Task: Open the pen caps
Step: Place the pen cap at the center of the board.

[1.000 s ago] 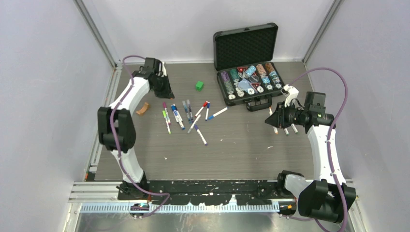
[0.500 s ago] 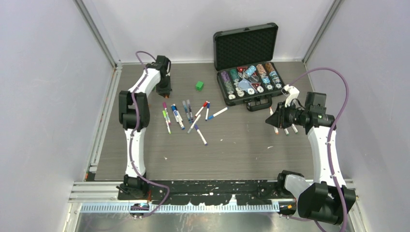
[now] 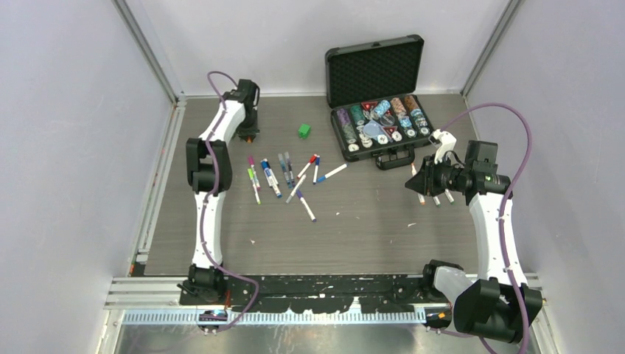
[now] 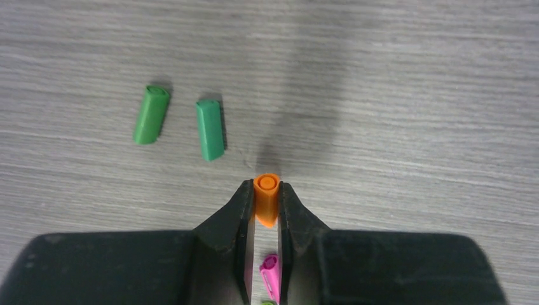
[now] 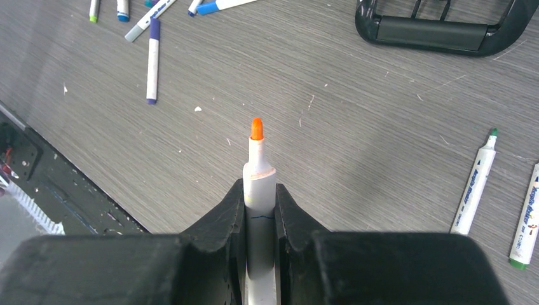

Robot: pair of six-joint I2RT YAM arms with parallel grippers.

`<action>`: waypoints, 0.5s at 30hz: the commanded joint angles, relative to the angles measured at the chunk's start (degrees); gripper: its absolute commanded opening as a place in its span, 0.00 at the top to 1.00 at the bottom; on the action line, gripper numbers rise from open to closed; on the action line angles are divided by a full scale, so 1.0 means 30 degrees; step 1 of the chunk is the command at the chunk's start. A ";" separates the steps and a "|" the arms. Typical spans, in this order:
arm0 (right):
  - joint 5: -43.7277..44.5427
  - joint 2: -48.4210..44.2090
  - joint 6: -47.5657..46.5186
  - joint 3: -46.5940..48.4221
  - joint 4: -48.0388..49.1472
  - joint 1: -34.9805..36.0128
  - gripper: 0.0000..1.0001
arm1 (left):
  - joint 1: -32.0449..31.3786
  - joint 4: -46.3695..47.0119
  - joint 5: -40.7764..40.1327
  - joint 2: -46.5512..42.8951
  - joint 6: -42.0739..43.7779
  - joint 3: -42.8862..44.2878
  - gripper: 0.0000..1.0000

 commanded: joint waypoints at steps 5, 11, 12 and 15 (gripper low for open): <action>-0.0083 -0.0284 -0.0413 0.0653 -0.0004 -0.0109 1.00 | 0.0476 -0.0744 -0.0027 0.1121 0.0808 0.2324 0.80; -0.0109 -0.0205 -0.0450 0.0676 -0.0033 -0.0121 1.00 | 0.0581 -0.0721 0.0574 0.1320 0.0663 0.2505 0.77; -0.0113 -0.0194 -0.0463 0.0676 -0.0041 -0.0106 1.00 | 0.0595 -0.0720 0.0679 0.1342 0.0622 0.2519 0.77; -0.0100 -0.0167 -0.0444 0.0676 -0.0034 -0.0119 1.00 | 0.0637 -0.0742 0.0884 0.1379 0.0464 0.2531 0.75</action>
